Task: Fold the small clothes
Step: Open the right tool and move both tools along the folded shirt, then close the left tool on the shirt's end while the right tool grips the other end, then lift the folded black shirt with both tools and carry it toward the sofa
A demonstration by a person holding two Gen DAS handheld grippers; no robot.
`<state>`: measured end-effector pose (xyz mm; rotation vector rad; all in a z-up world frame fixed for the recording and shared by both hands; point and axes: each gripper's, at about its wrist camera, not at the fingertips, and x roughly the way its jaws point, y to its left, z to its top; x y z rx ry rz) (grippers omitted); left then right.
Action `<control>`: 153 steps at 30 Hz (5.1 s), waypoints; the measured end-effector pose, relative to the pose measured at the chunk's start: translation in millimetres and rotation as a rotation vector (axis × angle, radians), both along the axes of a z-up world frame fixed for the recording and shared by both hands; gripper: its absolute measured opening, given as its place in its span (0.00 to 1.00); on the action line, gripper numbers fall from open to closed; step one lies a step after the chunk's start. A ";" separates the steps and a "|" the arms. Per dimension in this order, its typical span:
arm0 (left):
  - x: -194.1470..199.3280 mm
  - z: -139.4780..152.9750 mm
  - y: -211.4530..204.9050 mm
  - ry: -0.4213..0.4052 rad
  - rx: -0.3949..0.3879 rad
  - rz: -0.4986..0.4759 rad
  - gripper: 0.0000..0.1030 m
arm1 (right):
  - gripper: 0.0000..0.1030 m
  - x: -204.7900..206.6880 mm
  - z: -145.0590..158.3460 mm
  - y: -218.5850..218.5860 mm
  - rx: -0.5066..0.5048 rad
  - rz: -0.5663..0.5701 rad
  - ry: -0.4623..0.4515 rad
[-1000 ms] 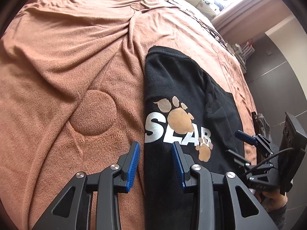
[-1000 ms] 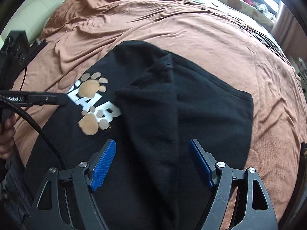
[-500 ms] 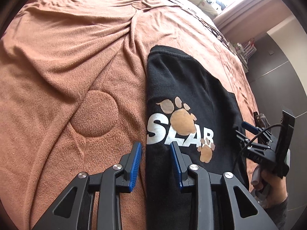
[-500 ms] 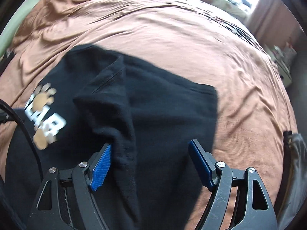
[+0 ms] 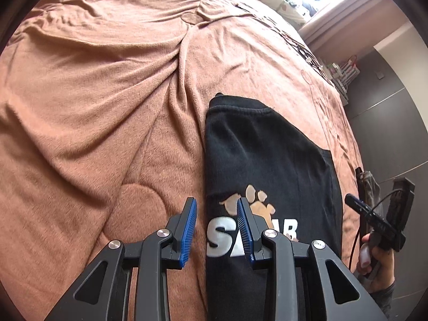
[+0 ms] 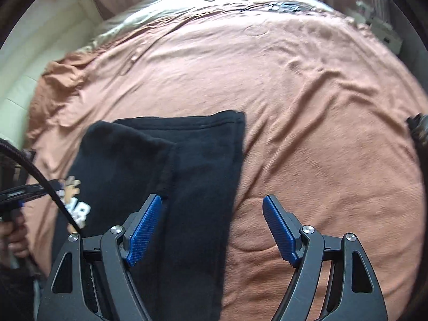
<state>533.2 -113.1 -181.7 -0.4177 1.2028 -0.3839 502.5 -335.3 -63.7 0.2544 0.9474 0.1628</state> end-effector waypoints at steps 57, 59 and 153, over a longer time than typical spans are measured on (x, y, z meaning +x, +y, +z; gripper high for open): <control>40.6 49.8 0.4 -0.097 -0.136 0.018 0.05 | 0.09 9.0 25.3 14.8 0.113 0.216 -0.123; 33.5 62.0 1.6 -0.114 -0.152 0.017 0.05 | 0.09 -2.0 34.0 19.8 0.108 0.215 -0.146; -210.7 330.0 586.3 -0.711 0.099 0.569 0.04 | 0.08 -171.1 157.5 383.5 0.225 0.863 -0.593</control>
